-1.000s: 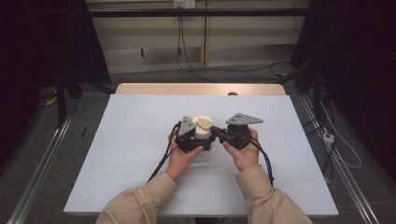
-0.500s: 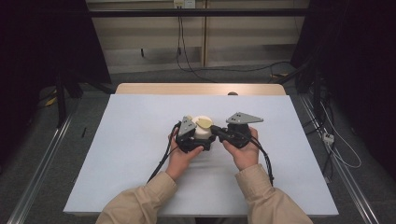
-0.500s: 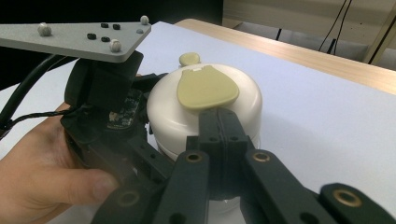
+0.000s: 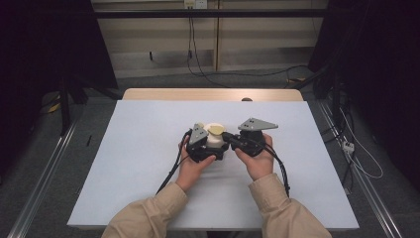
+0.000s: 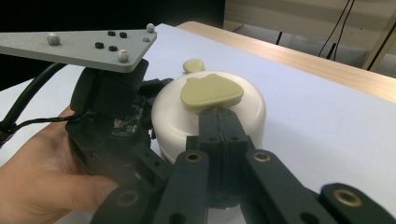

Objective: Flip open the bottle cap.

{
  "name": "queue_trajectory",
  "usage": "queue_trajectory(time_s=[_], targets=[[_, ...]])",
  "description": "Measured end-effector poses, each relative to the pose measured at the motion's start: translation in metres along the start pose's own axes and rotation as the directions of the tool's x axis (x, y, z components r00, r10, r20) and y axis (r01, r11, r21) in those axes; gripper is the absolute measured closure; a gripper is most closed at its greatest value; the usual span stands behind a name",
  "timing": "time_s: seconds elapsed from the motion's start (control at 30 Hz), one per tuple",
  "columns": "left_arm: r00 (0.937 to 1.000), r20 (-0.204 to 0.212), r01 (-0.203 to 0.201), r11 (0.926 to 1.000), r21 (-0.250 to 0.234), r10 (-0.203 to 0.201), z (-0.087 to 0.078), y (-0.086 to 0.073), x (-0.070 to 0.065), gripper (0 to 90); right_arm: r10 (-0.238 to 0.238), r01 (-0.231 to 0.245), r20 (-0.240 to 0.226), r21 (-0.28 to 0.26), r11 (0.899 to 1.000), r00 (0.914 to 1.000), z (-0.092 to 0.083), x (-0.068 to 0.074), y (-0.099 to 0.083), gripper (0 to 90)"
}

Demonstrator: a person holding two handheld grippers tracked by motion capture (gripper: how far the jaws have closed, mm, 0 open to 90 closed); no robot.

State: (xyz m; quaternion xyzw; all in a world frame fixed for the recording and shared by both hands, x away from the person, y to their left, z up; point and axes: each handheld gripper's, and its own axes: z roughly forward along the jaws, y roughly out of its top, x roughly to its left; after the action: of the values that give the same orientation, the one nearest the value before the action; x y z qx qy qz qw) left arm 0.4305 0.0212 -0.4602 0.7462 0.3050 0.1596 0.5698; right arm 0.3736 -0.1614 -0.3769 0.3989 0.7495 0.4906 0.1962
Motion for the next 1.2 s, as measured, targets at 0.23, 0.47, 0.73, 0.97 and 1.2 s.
queue_trajectory(time_s=[0.23, 0.47, 0.73, 0.97, 1.2], targets=[[1.0000, -0.001, -0.002, 1.0000, 0.000, 0.002, -0.0001, 0.0000, 0.0001, 4.9, -0.008, 0.008, -0.003, -0.010, 1.000, 1.0000, -0.0005, 0.0020, 0.0038, 90.0], [1.0000, 0.000, 0.001, 1.0000, 0.000, -0.001, 0.0000, 0.0000, -0.0001, 4.9, -0.011, 0.011, -0.002, -0.011, 1.000, 0.9999, -0.0005, 0.0026, 0.0058, 90.0], [1.0000, 0.000, 0.000, 1.0000, 0.000, 0.000, 0.0000, 0.0000, -0.0001, 4.9, -0.018, 0.018, 0.000, -0.012, 1.000, 0.9998, 0.0006, 0.0035, 0.0083, 90.0], [1.0000, 0.000, 0.000, 1.0000, 0.000, 0.000, 0.0000, 0.0000, -0.0001, 4.9, -0.027, 0.027, -0.006, -0.004, 1.000, 0.9996, 0.0039, 0.0056, 0.0086, 90.0], [1.0000, 0.000, 0.000, 1.0000, 0.000, 0.000, 0.0001, -0.0001, -0.0002, 4.9, -0.024, 0.024, -0.008, -0.008, 1.000, 0.9997, 0.0041, 0.0063, 0.0099, 90.0]])
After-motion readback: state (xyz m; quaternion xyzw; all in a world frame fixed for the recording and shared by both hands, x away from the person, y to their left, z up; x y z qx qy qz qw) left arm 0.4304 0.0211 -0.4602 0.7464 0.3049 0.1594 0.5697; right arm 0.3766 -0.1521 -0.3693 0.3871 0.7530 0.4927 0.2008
